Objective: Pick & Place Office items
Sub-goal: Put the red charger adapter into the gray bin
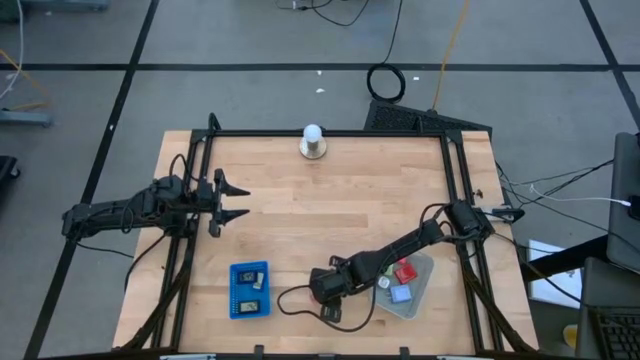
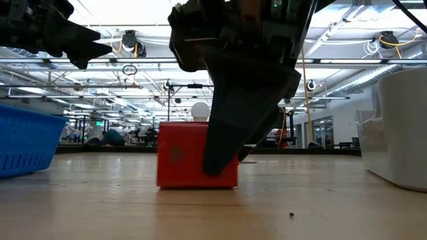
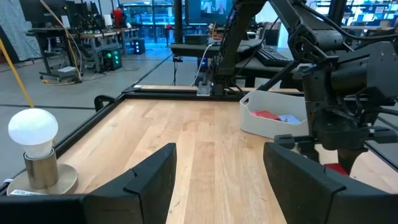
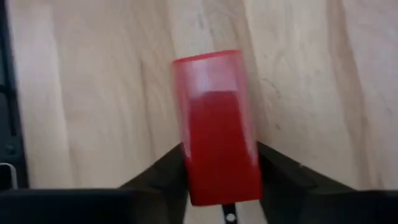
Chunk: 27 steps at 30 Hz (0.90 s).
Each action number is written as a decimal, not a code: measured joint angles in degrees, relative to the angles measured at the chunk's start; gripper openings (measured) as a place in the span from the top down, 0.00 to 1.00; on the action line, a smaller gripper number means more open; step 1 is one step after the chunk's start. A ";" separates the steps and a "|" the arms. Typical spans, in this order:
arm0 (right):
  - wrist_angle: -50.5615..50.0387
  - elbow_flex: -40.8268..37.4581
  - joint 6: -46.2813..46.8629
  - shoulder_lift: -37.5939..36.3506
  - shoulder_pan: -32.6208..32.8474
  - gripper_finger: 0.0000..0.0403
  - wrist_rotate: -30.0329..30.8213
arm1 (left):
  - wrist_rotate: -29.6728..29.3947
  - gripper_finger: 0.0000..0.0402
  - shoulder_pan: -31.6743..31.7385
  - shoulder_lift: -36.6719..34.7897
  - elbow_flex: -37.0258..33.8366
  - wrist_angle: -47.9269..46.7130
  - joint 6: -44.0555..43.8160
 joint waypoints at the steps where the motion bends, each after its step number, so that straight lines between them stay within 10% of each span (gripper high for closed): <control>1: 0.58 0.00 -0.15 0.00 0.00 0.67 -0.04 | 0.01 0.39 0.00 0.00 0.00 -0.02 -0.02; 27: 2.37 0.00 -7.02 -7.94 0.31 0.72 7.37 | 0.01 0.39 0.00 -0.01 0.00 0.03 -0.31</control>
